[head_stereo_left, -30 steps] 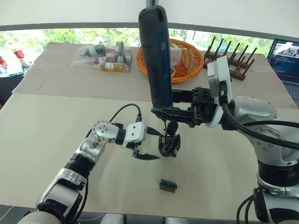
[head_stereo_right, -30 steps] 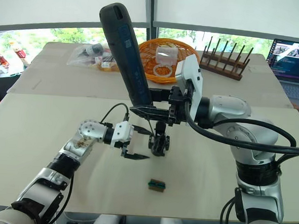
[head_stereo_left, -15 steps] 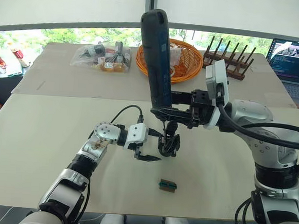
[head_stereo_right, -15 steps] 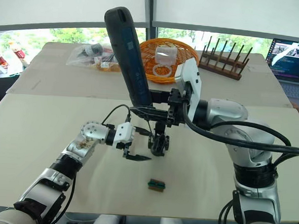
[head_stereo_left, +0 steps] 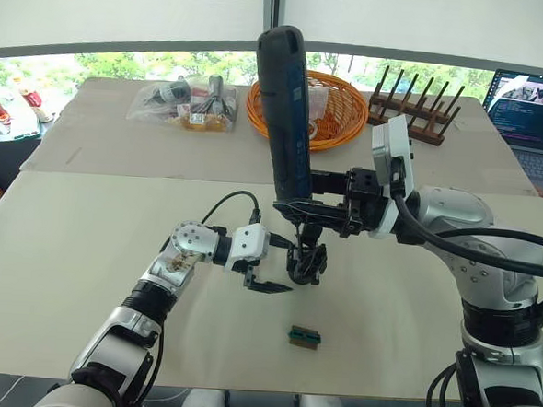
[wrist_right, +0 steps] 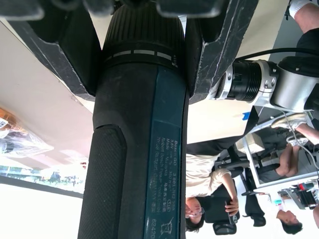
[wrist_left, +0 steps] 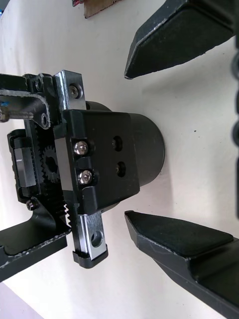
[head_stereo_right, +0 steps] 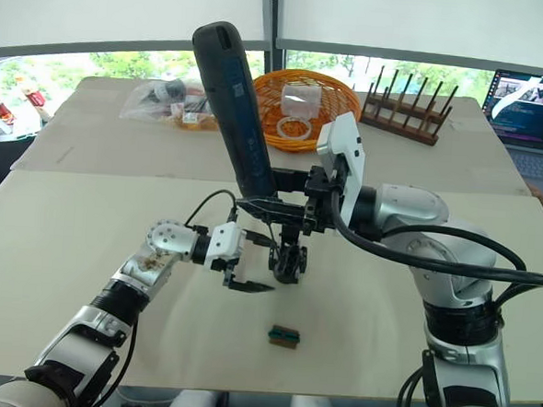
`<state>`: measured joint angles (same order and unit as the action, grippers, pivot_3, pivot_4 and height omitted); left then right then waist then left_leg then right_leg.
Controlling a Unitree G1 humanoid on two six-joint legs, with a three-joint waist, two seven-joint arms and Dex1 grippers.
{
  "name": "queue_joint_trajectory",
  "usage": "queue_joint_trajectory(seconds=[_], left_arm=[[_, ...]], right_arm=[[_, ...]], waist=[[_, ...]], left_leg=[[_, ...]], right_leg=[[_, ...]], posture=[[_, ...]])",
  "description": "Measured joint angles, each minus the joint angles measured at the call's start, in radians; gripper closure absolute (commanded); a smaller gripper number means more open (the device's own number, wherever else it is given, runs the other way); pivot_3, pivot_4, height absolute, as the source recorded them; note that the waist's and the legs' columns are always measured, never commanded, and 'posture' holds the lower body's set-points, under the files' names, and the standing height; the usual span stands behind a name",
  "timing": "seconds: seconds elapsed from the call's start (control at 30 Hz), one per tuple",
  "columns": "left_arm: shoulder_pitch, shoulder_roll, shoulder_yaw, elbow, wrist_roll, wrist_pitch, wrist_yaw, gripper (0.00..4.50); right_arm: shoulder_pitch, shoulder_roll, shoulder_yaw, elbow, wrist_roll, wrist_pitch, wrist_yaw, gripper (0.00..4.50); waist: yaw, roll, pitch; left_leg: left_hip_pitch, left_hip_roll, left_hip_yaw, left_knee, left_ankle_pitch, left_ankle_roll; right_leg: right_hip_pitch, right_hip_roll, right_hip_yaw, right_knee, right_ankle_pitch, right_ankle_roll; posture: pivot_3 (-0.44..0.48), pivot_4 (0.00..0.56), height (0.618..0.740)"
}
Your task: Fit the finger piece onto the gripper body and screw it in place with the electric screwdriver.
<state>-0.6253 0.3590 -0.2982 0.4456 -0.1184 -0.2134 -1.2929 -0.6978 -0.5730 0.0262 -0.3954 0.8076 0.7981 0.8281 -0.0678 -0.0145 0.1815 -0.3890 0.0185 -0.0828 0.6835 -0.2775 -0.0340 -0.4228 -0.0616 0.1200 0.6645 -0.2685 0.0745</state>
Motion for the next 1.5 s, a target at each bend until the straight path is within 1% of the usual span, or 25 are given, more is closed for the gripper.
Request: queue_joint_trajectory(seconds=[0.47, 1.5], left_arm=[[-0.001, 0.000, 0.000, -0.020, 0.000, 0.001, 0.000, 0.00], [-0.006, 0.000, 0.000, -0.041, -0.001, 0.021, 0.013, 0.00]], right_arm=[[0.020, 0.003, 0.000, -0.007, -0.024, -0.033, 0.014, 2.57], [0.052, 0.009, 0.000, -0.007, -0.060, -0.034, 0.024, 2.57]], waist=[[0.000, 0.000, 0.000], [-0.001, 0.000, 0.000]], left_leg=[[0.000, 0.000, 0.000, 0.000, 0.000, 0.000], [0.000, 0.000, 0.000, 0.000, 0.000, 0.000]], right_leg=[[0.000, 0.000, 0.000, 0.000, 0.000, 0.000], [0.000, 0.000, 0.000, 0.000, 0.000, 0.000]], posture=[[0.000, 0.150, 0.740], [0.000, 0.150, 0.740]])
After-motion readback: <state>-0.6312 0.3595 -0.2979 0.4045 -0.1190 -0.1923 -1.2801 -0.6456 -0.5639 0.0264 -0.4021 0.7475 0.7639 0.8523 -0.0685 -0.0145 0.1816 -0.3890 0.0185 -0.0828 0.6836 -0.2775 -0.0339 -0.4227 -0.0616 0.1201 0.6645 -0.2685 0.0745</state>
